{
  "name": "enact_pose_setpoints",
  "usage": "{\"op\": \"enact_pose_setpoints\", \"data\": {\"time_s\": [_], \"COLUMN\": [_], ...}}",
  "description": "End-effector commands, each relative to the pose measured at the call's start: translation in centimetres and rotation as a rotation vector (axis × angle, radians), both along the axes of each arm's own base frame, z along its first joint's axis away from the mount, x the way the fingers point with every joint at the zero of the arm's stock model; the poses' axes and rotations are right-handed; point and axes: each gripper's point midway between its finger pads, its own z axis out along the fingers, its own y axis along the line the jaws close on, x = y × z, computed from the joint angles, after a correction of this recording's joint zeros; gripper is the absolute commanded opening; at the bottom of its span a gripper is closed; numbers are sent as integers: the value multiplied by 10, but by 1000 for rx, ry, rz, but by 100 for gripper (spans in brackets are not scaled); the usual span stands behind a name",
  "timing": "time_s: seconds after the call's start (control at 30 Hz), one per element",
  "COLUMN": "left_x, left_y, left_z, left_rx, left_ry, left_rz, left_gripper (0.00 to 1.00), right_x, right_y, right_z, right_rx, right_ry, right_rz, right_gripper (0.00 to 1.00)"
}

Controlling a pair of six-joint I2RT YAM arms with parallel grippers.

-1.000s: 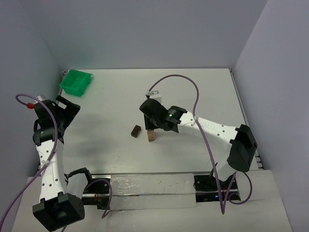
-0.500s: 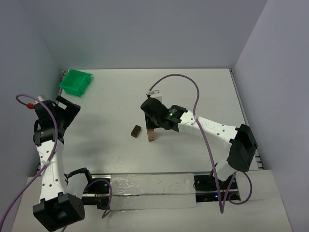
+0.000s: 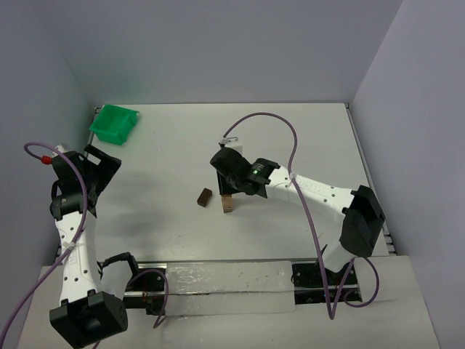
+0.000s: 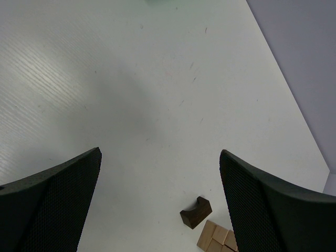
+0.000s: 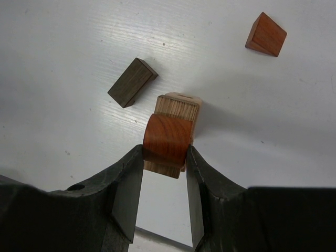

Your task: Build the wood block tower

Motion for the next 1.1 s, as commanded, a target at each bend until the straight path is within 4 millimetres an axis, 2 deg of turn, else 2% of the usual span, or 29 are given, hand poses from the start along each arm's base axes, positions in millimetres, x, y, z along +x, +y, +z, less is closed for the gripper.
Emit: {"op": "enact_pose_setpoints", "data": {"time_s": [0.0, 0.1, 0.23, 0.6, 0.7, 0.8, 0.9, 1.07], "left_x": [6, 7, 6, 6, 6, 6, 6, 8], "left_y": [0, -1, -1, 0, -1, -1, -1, -5], "left_z": [15, 15, 14, 14, 14, 14, 15, 15], "left_rx": [2, 1, 0, 1, 0, 1, 2, 16], "left_ry": [-67, -66, -65, -65, -65, -64, -67, -77], "left_rz": [-5, -8, -8, -9, -11, -11, -16, -58], "left_gripper": [99, 99, 99, 99, 99, 99, 99, 99], "right_x": [11, 11, 12, 13, 12, 12, 11, 11], "right_y": [8, 8, 9, 8, 9, 8, 9, 9], "right_z": [12, 11, 11, 13, 13, 12, 12, 15], "right_rx": [28, 24, 25, 25, 25, 25, 27, 34], "right_ry": [-35, -34, -32, -37, -36, -34, -33, -37], "right_rz": [-8, -8, -8, -13, -11, -13, -9, -1], "right_gripper": [27, 27, 34, 38, 47, 51, 63, 75]}}
